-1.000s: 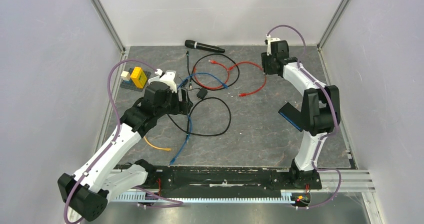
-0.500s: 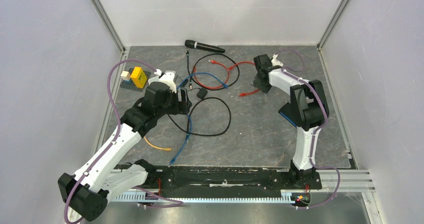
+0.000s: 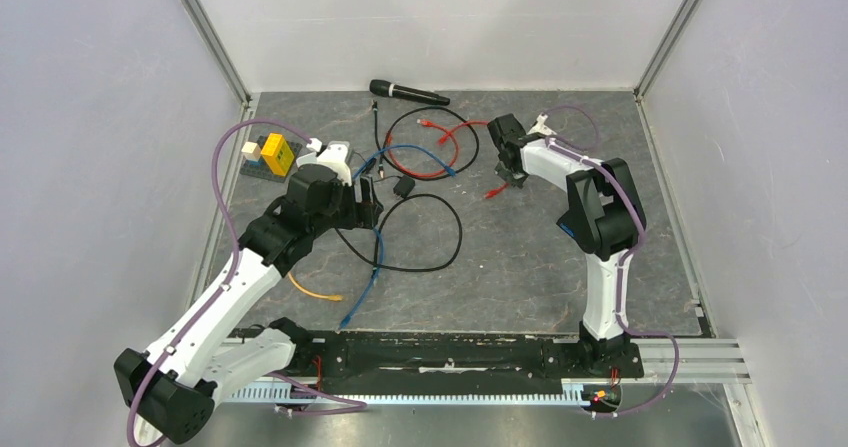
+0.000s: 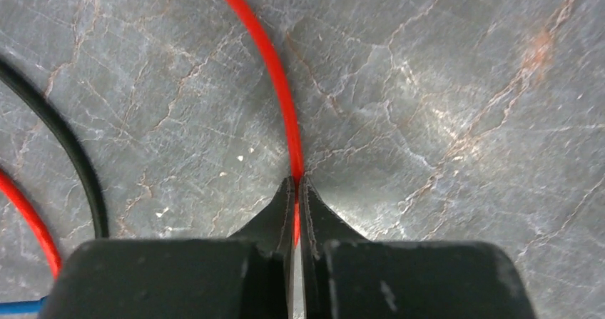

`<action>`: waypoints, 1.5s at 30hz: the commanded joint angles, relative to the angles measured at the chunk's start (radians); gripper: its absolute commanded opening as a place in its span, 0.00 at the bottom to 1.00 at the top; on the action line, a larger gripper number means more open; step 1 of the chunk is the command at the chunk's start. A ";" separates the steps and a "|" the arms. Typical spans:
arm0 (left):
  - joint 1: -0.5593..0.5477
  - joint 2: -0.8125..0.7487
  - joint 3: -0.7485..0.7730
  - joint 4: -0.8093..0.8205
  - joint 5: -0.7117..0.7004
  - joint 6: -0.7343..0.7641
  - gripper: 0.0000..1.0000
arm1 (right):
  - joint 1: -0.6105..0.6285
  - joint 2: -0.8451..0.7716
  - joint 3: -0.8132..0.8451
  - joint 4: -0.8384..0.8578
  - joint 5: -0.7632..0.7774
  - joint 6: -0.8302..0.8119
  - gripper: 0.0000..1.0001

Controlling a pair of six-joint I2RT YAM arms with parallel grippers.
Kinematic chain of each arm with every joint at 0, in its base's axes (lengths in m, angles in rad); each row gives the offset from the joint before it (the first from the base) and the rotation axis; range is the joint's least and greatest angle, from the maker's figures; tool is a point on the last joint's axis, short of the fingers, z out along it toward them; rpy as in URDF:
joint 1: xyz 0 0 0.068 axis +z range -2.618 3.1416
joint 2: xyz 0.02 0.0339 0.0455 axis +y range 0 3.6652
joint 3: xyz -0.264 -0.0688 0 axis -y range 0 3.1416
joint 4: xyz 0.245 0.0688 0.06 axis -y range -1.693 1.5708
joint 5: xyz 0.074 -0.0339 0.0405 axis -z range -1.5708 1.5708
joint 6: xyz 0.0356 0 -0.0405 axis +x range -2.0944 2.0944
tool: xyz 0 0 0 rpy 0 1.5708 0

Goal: Insert the plug into the switch port
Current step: Pick up the connector from the center of the board.

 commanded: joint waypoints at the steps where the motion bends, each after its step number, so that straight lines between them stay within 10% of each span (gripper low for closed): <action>1: -0.005 -0.028 0.003 0.042 -0.016 0.029 0.82 | -0.019 -0.058 -0.054 0.098 0.116 -0.241 0.00; 11: -0.004 -0.036 0.016 0.100 0.045 0.108 0.80 | -0.167 -0.347 -0.194 0.452 -0.200 -1.142 0.00; 26: 0.026 0.110 0.359 -0.165 -0.159 0.097 0.77 | -0.181 -0.503 -0.063 0.091 -0.993 -1.865 0.00; 36: 0.071 0.199 0.378 -0.116 0.094 0.089 0.76 | -0.184 -0.552 -0.222 0.332 -0.298 -1.165 0.26; 40: 0.071 0.183 0.337 -0.105 0.125 0.079 0.76 | -0.230 -0.473 -0.238 0.283 -0.302 -1.186 0.47; 45: 0.070 0.117 0.232 -0.099 0.115 0.087 0.76 | -0.297 -0.335 -0.191 0.275 -0.307 -1.199 0.51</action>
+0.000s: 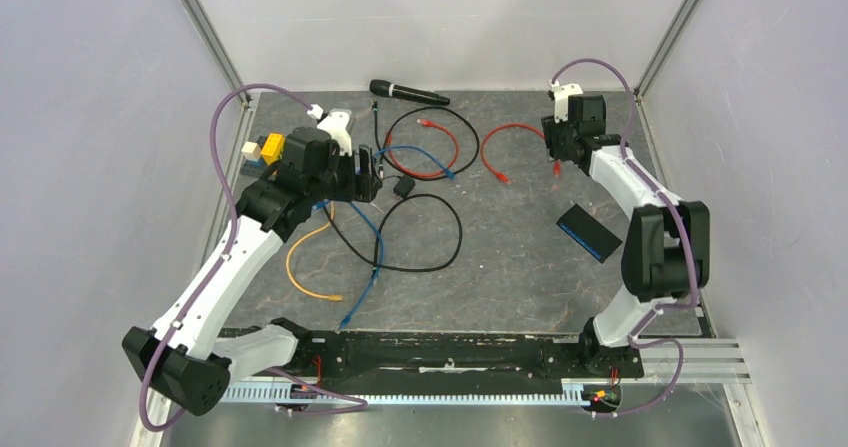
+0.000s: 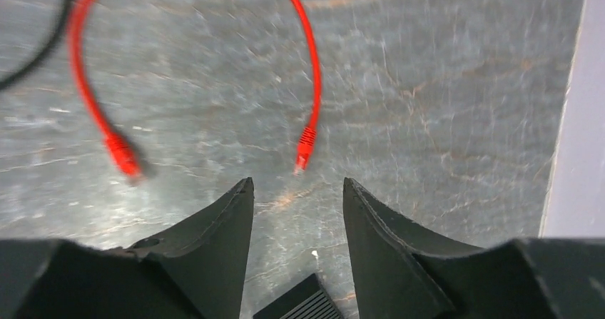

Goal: Insert the plug into the switch port
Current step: Pick up the connector from the center of the board.

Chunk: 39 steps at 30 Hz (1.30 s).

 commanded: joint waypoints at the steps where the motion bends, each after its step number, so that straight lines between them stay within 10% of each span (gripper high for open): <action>1: 0.001 -0.077 -0.091 0.027 0.027 0.018 0.76 | -0.048 0.116 0.047 -0.016 0.065 0.034 0.51; 24: 0.001 -0.140 -0.195 0.032 0.073 0.009 0.76 | -0.081 0.427 0.204 -0.085 0.027 0.014 0.32; 28: 0.001 -0.147 -0.178 0.027 0.074 0.007 0.76 | -0.081 0.444 0.204 -0.116 0.023 -0.006 0.16; 31: 0.001 -0.158 -0.166 0.022 0.060 0.013 0.76 | -0.084 0.415 0.191 -0.126 0.021 -0.022 0.00; 39: 0.001 -0.146 -0.084 0.007 -0.004 0.043 0.77 | -0.070 0.155 0.168 -0.106 -0.162 -0.181 0.00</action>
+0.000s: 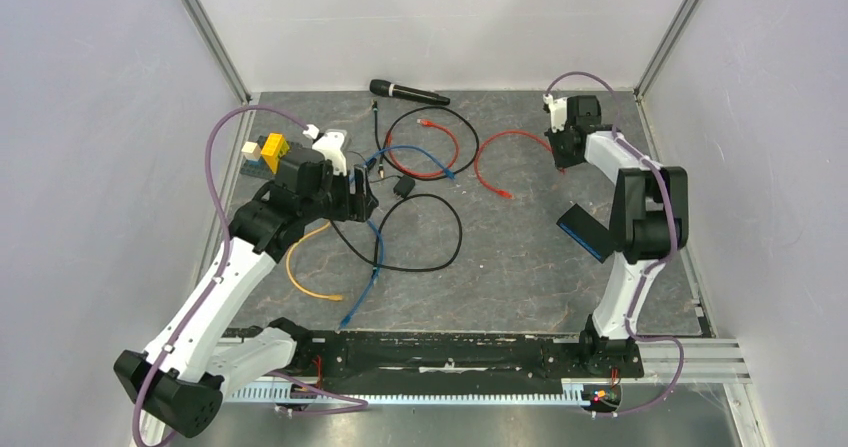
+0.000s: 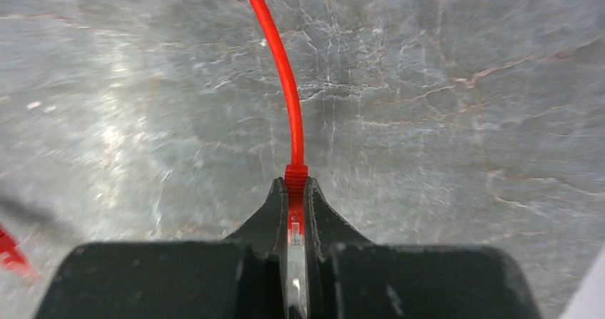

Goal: Insert the plug into the switch port
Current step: Pick up the connector from the center of the board.

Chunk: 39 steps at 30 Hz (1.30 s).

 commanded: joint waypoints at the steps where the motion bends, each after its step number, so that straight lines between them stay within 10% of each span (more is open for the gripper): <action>1: 0.001 -0.006 0.102 0.023 -0.046 0.036 0.77 | 0.012 -0.234 -0.004 0.015 -0.111 -0.136 0.00; 17: 0.002 0.131 0.360 0.060 0.016 0.231 0.81 | 0.115 -0.569 0.029 -0.393 -0.757 -0.721 0.00; 31: 0.001 0.177 0.174 0.195 0.232 0.196 0.74 | 0.329 -0.518 -0.446 -0.027 -0.620 -0.779 0.03; 39: -0.069 0.173 -0.010 0.444 0.309 0.366 0.76 | 0.324 -0.500 -0.480 0.354 -0.488 -0.423 0.65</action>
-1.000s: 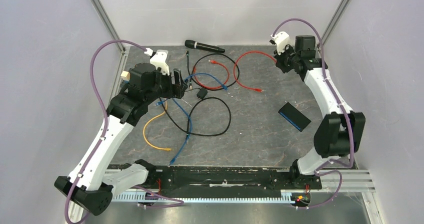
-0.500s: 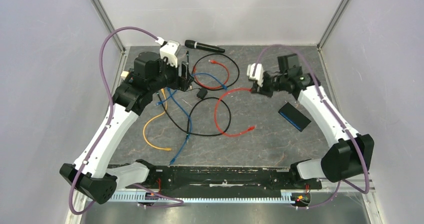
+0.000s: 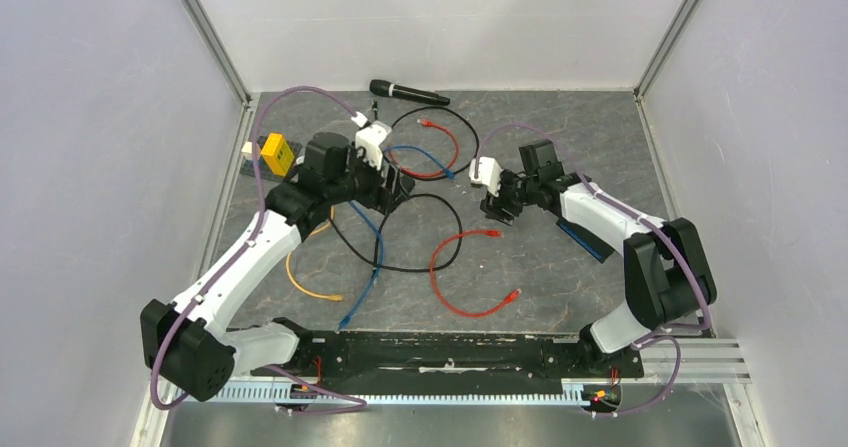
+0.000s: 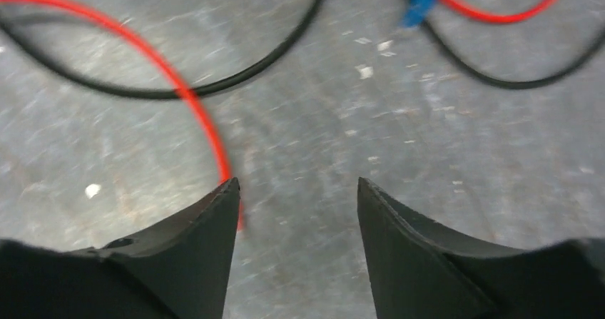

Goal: Insert the plug into the switch port
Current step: Pick up the connector from the center of the board.

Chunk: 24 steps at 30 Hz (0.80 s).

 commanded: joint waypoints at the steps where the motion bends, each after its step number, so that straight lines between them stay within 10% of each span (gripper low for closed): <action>1: -0.072 -0.007 -0.066 0.241 0.059 0.165 0.77 | -0.012 -0.079 -0.039 0.358 0.092 0.307 0.66; 12: -0.306 0.378 0.038 0.329 0.147 0.502 0.61 | -0.220 -0.313 -0.111 0.188 0.542 1.096 0.64; 24: -0.392 0.752 0.249 0.365 0.139 0.438 0.62 | -0.321 -0.511 -0.203 0.133 0.957 1.088 0.79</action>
